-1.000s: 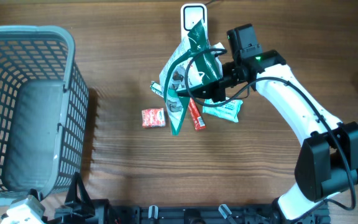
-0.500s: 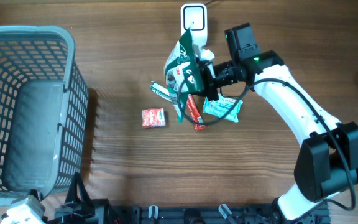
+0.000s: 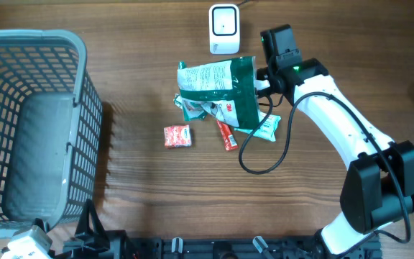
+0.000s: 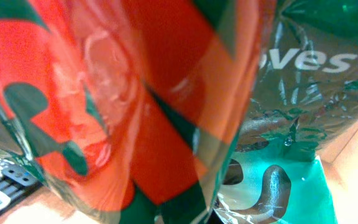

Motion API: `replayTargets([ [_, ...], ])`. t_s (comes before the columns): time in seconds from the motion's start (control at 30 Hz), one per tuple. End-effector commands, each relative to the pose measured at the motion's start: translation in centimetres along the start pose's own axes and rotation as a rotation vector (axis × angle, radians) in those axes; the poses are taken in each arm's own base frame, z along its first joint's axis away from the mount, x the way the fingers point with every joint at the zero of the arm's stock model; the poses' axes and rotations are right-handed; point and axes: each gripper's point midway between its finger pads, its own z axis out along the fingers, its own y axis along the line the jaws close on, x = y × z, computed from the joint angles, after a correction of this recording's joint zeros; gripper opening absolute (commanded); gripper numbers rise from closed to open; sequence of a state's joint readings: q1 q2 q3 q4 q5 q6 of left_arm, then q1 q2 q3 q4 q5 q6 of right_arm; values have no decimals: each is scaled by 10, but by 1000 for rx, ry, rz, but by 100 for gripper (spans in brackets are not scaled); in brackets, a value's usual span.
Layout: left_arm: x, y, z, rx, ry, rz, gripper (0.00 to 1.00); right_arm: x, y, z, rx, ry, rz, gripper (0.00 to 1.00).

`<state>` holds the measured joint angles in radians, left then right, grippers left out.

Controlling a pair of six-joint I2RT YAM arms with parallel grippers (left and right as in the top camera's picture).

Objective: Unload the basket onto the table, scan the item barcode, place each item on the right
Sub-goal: 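Lift the gloves bag and hold it in front of the scanner, then carry the gloves bag to the right side and drop it there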

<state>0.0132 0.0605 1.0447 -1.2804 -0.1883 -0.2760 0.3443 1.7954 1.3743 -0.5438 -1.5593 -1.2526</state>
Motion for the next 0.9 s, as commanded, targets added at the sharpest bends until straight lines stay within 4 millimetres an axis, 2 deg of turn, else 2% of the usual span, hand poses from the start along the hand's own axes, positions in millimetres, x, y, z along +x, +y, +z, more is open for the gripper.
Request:
replayTargets([
  [0.0,0,-2,-2,16,-5,-1,100,-12,5,2,-26,-63,-22,4],
  [0.13,0,-2,-2,16,-5,-1,100,-11,5,1,-26,-59,100,4],
  [0.2,0,-2,-2,16,-5,-2,100,-7,3,1,-18,-33,237,4],
  [0.23,0,-2,-2,16,-5,-2,100,0,1,1,0,4,397,4],
  [0.27,0,-2,-2,16,-5,-1,100,13,-4,0,51,73,609,4],
  [0.37,0,-2,-2,16,-5,-1,100,56,-13,-9,268,250,1057,4],
  [0.43,0,-2,-2,16,-5,-2,100,78,-10,-18,382,333,1232,4],
  [0.47,0,-2,-2,16,-5,-2,100,82,-7,-20,408,350,1287,4],
  [0.53,0,-2,-2,16,-5,-2,100,87,-2,-22,453,350,1464,4],
  [0.67,0,-2,-2,16,-5,-2,100,92,7,-25,595,280,1996,4],
  [0.73,0,-2,-2,16,-5,-2,100,92,16,-25,660,224,2315,4],
  [0.8,0,-2,-2,16,-5,-2,100,81,28,-19,620,167,2597,4],
  [0.87,0,-2,-2,16,-5,-2,100,68,25,-18,530,105,2689,4],
])
